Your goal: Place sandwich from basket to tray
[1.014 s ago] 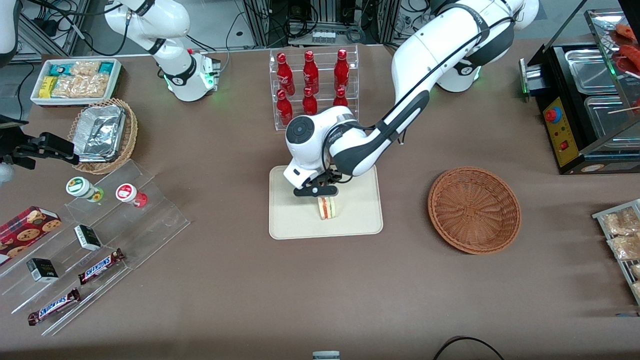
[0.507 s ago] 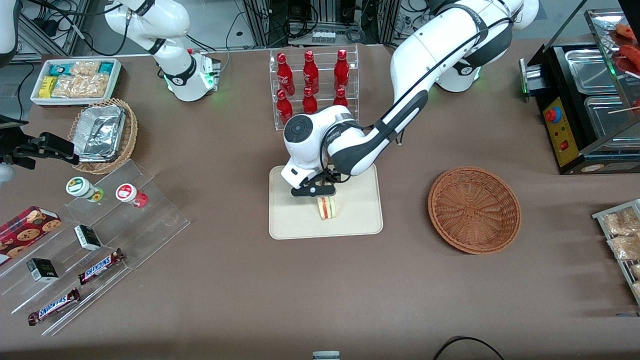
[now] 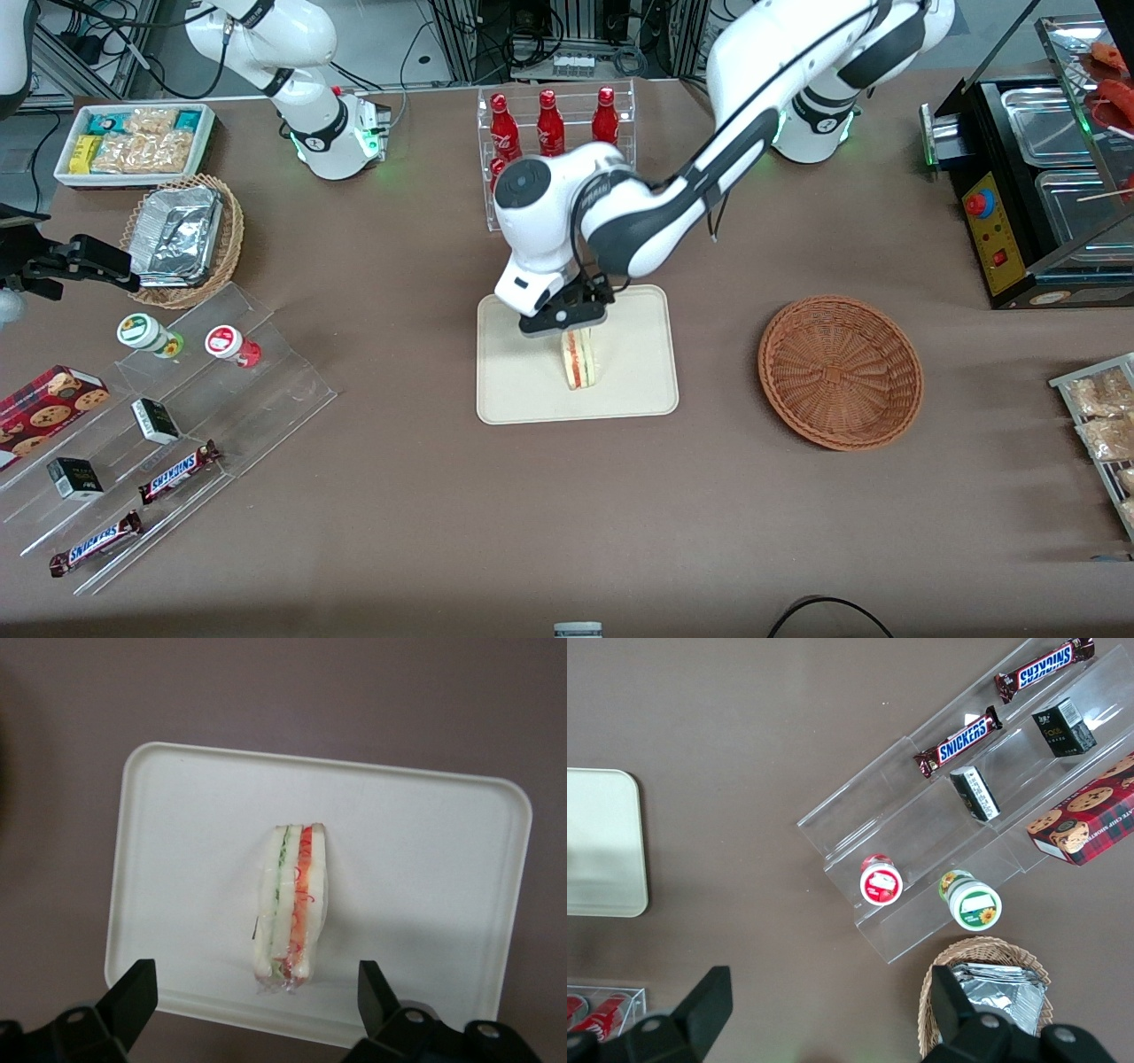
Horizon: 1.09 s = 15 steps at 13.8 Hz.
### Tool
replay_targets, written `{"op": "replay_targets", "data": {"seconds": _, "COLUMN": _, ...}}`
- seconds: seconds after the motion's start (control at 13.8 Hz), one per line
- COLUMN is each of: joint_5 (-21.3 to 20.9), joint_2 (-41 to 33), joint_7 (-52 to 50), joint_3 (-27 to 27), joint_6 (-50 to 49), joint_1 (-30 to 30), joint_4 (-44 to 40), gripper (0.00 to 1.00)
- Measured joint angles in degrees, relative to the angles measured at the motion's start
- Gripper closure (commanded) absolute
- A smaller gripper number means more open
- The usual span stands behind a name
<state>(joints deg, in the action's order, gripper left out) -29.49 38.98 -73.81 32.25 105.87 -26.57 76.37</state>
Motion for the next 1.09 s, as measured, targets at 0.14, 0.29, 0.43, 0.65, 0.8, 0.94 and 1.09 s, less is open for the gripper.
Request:
{"op": "replay_targets", "data": {"seconds": 0.14, "joint_5": 3.41, "joint_2": -3.8, "joint_7": -0.7, "joint_3": -0.18, "joint_6": -1.13, "joint_1": 1.05, "joint_4": -0.32, "gripper": 0.0}}
{"op": "replay_targets", "data": {"seconds": 0.29, "joint_5": 6.49, "joint_2": -7.91, "joint_7": -0.73, "joint_3": -0.21, "joint_6": -4.02, "joint_1": 3.92, "joint_4": -0.42, "gripper": 0.0}}
{"op": "replay_targets", "data": {"seconds": 0.43, "joint_5": 9.27, "joint_2": -11.62, "joint_7": 0.84, "joint_3": -0.19, "joint_6": -7.9, "joint_1": 7.5, "joint_4": -0.44, "gripper": 0.0}}
{"op": "replay_targets", "data": {"seconds": 0.65, "joint_5": 14.84, "joint_2": -17.11, "joint_7": 9.74, "joint_3": -0.32, "joint_6": -14.51, "joint_1": 13.91, "joint_4": -0.48, "gripper": 0.0}}
{"op": "replay_targets", "data": {"seconds": 0.8, "joint_5": 16.86, "joint_2": -19.77, "joint_7": 16.13, "joint_3": -0.52, "joint_6": -18.2, "joint_1": 17.52, "joint_4": -0.48, "gripper": 0.0}}
{"op": "replay_targets", "data": {"seconds": 0.94, "joint_5": 18.22, "joint_2": -21.99, "joint_7": 22.79, "joint_3": -0.67, "joint_6": -22.76, "joint_1": 21.12, "joint_4": -0.46, "gripper": 0.0}}
{"op": "replay_targets", "data": {"seconds": 1.09, "joint_5": 18.69, "joint_2": -23.5, "joint_7": 28.6, "joint_3": -0.78, "joint_6": -25.28, "joint_1": 24.31, "joint_4": -0.42, "gripper": 0.0}}
